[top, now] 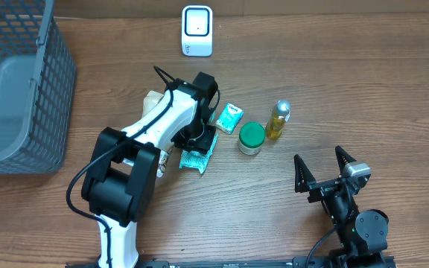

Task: Scan the item barcode
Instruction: 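Lower the wipes pack onto the table and adjust the left gripper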

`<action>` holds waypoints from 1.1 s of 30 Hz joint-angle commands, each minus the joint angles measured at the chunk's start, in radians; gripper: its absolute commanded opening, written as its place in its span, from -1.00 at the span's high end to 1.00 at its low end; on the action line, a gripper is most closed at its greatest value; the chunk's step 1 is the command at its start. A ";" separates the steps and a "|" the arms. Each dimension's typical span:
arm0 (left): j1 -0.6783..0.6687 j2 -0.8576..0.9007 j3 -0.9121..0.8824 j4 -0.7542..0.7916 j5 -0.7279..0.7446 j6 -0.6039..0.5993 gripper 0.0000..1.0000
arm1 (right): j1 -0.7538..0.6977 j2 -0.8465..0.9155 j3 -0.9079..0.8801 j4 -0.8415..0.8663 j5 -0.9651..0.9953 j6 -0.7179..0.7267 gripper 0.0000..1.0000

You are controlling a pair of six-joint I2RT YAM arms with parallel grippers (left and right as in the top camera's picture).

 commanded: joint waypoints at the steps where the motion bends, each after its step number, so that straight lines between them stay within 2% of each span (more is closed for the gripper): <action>1: -0.003 0.037 -0.079 0.042 -0.018 -0.016 0.10 | -0.003 -0.012 -0.011 0.003 0.009 -0.003 -1.00; 9: -0.002 0.027 -0.006 -0.032 -0.011 -0.029 0.13 | -0.003 -0.012 -0.011 0.003 0.009 -0.003 -1.00; 15: -0.003 0.022 0.197 -0.224 -0.008 -0.029 0.07 | -0.003 -0.012 -0.010 0.003 0.009 -0.003 -1.00; 18: -0.010 0.022 0.241 -0.307 -0.001 -0.029 0.03 | -0.003 -0.012 -0.010 0.003 0.009 -0.003 -1.00; 25: -0.010 0.024 0.175 -0.365 -0.003 -0.065 0.11 | -0.003 -0.012 -0.010 0.003 0.009 -0.003 -1.00; 33: -0.010 0.024 0.021 -0.231 0.004 -0.092 0.09 | -0.003 -0.012 -0.010 0.003 0.009 -0.003 -1.00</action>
